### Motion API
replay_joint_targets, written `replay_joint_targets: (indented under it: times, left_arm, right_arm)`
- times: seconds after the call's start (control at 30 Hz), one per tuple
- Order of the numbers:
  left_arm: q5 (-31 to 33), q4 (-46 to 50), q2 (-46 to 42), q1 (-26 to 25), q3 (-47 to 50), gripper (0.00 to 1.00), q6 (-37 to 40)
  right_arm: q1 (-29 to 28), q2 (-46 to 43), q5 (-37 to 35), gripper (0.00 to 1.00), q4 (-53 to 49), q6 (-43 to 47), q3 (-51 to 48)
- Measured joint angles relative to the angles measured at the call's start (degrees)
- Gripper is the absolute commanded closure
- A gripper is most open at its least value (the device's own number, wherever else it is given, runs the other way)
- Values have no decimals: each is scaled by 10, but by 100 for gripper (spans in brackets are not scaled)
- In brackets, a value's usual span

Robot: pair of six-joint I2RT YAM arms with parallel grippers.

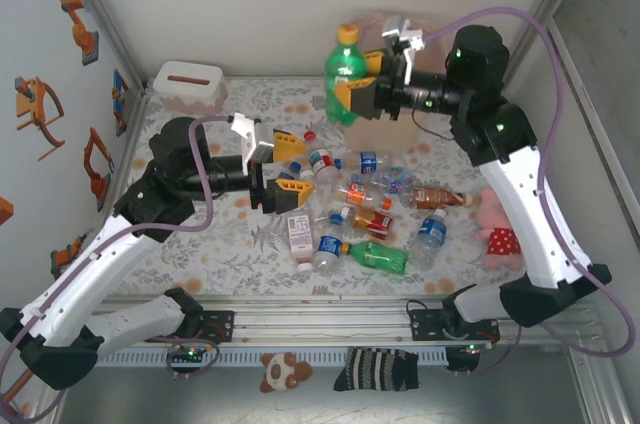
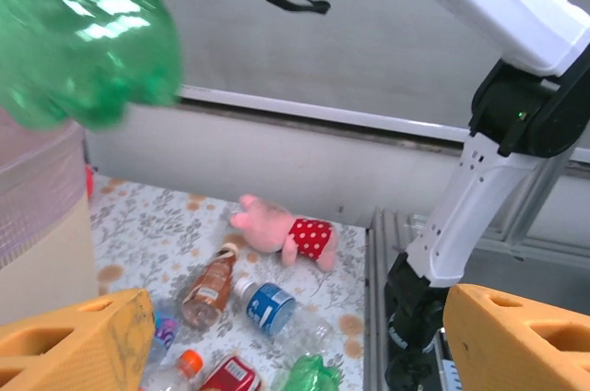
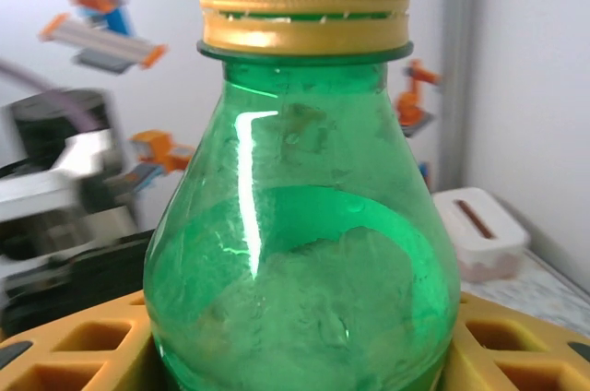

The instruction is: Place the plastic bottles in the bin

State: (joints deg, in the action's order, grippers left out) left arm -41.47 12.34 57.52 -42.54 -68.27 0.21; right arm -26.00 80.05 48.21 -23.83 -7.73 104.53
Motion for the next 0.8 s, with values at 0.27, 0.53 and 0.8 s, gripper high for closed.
replay_joint_targets:
  times: [0.27,0.53,0.8]
  left_arm:
    - [139,36,-7,2,13,19,4]
    - [207,39,-14,3,42,19,0]
    - [219,38,-14,3,47,19,0]
  right_arm:
    - [85,104,-123,66,-35,-54,80]
    - [127,270,-229,69,-134,-102,245]
    - [140,396,-263,69,-206,-129,332]
